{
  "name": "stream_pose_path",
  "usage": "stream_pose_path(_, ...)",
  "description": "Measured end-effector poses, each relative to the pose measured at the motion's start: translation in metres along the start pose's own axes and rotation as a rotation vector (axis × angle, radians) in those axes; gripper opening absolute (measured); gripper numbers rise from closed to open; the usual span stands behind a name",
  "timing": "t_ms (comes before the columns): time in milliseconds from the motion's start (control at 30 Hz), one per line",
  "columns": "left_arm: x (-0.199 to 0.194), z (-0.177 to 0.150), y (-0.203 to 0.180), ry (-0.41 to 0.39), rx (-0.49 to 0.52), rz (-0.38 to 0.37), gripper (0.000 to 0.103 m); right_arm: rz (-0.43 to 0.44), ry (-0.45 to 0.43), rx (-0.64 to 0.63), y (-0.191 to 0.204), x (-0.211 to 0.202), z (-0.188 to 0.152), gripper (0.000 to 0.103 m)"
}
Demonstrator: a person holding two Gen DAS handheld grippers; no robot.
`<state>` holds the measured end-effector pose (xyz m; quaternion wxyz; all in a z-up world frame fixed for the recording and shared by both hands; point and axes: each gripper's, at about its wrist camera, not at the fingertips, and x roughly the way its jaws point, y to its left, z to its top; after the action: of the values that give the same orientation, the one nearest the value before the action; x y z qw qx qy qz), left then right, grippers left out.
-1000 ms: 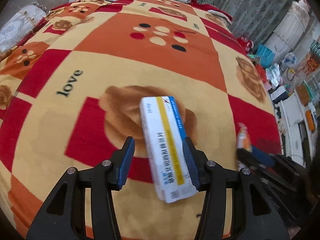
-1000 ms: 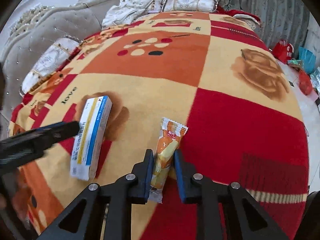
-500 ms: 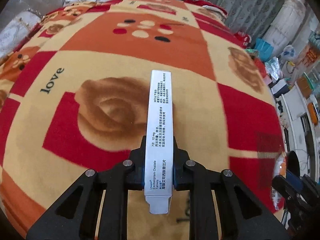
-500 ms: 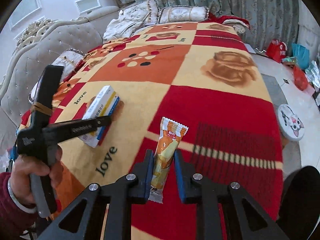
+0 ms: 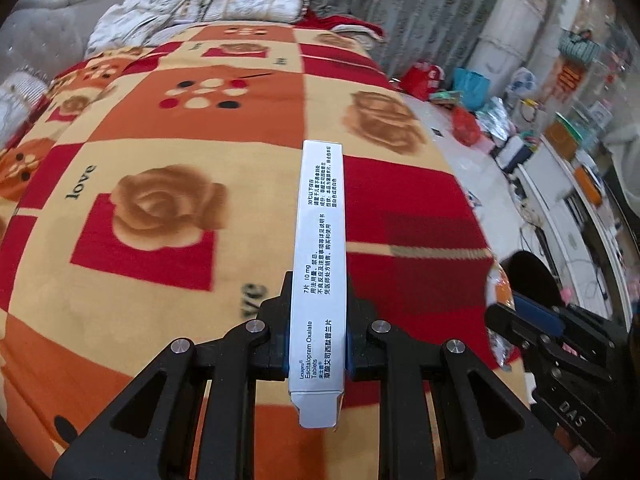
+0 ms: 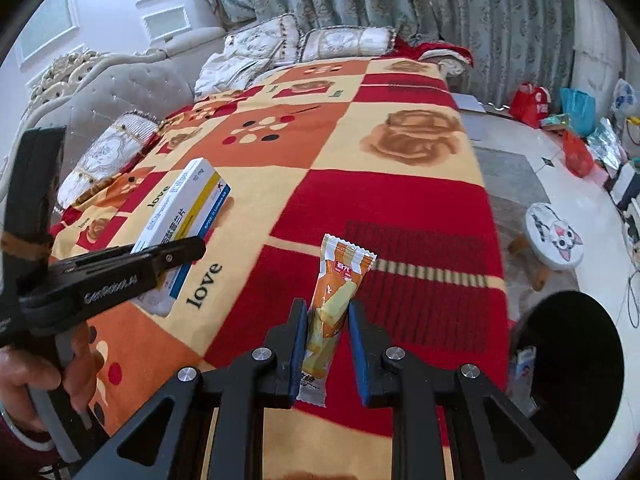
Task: Collect trash
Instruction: 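Carry the medicine box and snack wrapper with both tools over the black bin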
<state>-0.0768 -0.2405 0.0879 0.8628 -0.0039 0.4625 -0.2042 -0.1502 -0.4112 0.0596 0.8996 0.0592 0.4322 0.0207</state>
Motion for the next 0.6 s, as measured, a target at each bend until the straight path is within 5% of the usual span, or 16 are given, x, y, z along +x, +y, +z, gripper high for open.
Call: stream_pose_path(600, -0.001, -0.018, -0.137, 0.016, 0.197, -0.121, 0.016, -0.143, -0.044, 0.153, -0.101, -0.067, -0.039, 0.020)
